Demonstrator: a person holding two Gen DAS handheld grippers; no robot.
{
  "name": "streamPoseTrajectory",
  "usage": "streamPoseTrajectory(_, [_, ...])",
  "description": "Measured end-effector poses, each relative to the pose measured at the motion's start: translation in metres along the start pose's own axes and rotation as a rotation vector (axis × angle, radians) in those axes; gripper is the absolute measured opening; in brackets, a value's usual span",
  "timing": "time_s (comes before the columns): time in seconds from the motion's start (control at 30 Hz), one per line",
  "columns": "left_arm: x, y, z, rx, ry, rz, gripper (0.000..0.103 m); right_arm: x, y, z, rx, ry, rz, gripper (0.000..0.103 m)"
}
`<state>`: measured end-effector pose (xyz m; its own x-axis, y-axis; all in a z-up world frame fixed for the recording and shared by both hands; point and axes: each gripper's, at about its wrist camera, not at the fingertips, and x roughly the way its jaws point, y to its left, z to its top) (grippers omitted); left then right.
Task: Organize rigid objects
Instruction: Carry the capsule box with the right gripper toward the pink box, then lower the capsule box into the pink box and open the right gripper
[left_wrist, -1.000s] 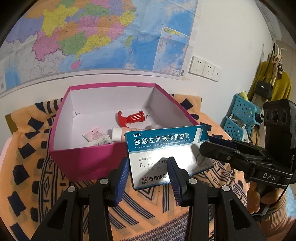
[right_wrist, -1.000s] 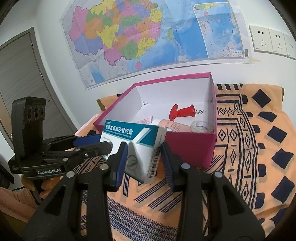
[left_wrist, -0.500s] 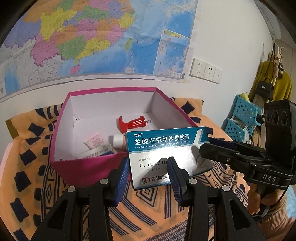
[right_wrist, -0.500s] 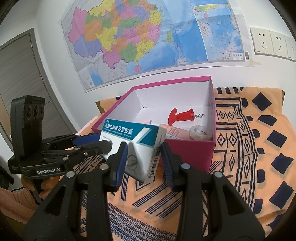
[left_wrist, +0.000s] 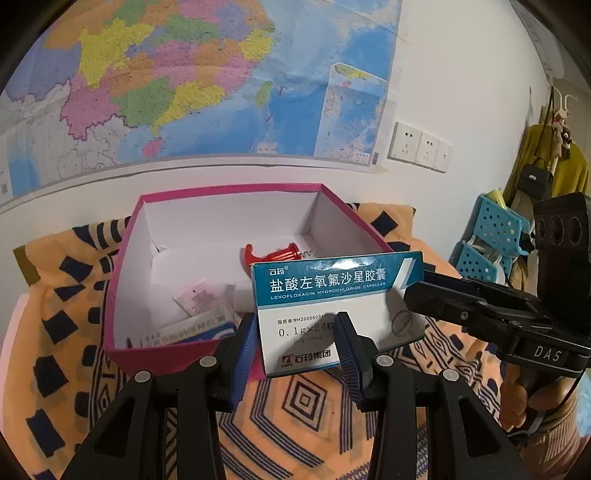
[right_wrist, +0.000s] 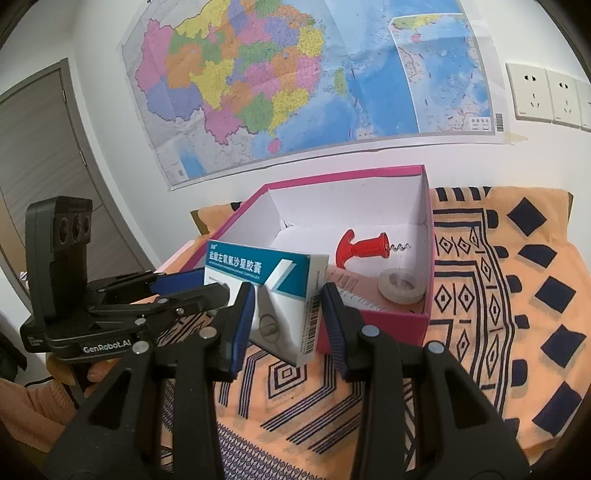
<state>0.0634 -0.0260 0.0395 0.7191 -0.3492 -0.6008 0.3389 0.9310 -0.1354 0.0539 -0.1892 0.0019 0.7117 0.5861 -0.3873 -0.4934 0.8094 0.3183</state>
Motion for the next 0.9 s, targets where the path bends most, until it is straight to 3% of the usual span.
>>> streamPoseTrajectory(0.9, [0.014,0.008,0.021,-0.005,-0.012,0.027,0.042,0.017,-0.013,0.016,0.025,0.003,0.01,0.04])
